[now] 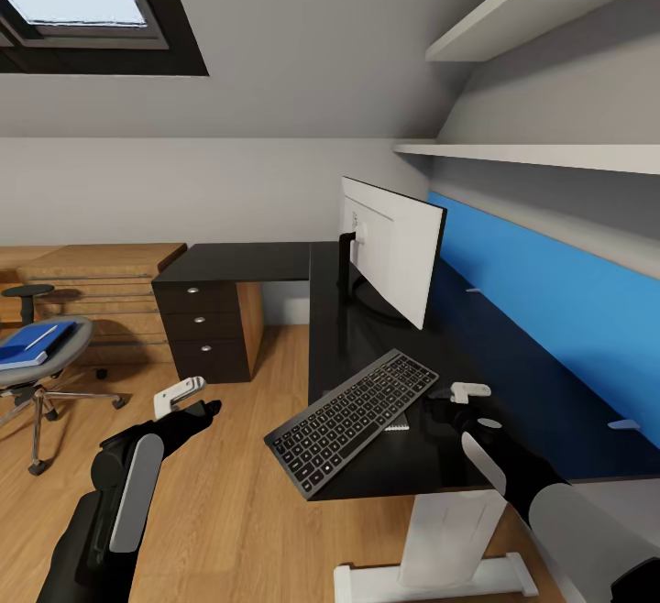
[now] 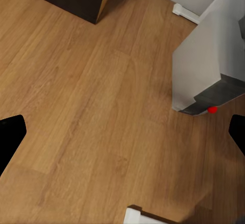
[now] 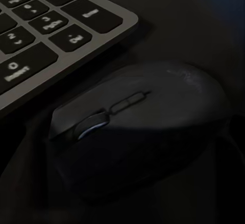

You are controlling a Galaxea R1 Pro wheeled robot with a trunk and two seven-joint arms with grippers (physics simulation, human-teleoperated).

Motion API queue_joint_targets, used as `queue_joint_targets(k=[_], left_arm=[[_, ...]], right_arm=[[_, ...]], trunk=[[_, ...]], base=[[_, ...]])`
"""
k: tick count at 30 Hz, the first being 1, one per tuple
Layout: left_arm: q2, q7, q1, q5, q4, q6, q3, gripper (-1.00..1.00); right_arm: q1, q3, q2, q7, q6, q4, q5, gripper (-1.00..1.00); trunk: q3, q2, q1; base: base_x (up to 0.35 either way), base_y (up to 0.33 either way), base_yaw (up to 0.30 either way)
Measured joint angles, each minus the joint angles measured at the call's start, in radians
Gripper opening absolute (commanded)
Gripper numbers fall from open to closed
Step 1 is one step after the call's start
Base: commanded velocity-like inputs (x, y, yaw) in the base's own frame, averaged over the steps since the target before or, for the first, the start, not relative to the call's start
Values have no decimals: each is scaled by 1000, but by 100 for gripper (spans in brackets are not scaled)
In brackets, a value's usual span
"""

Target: In the bedroom, organize the workspace by keeping the computer under the desk, ensuring the monitor is on the desk, placing the keyboard on the desk next to the monitor, placing the mouse on the desk next to the keyboard, moving the folder from the swivel chair onto the desk next to the mouse, stacking the notebook on top of the folder with the pen on top of the notebook, and positioning the swivel chair next to the desk.

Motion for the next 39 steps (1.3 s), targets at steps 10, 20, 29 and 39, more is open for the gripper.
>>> queue_joint_targets(k=[10,20,29,39], left_arm=[[0,1,0,0,0,0,0,100],[1,0,0,0,4,0,0,100],[0,0,0,0,5,0,0,100],[0,0,0,0,5,-1,0,100]], right_arm=[[0,0,-1,0,0,0,0,100],[0,0,-1,0,0,0,0,100],[0,-1,-1,0,0,0,0,100],[0,-2,-1,0,0,0,0,100]], trunk=[[0,0,0],[0,0,0],[0,0,0],[0,0,0]], base=[[0,0,0],[0,0,0],[0,0,0],[6,0,0]])
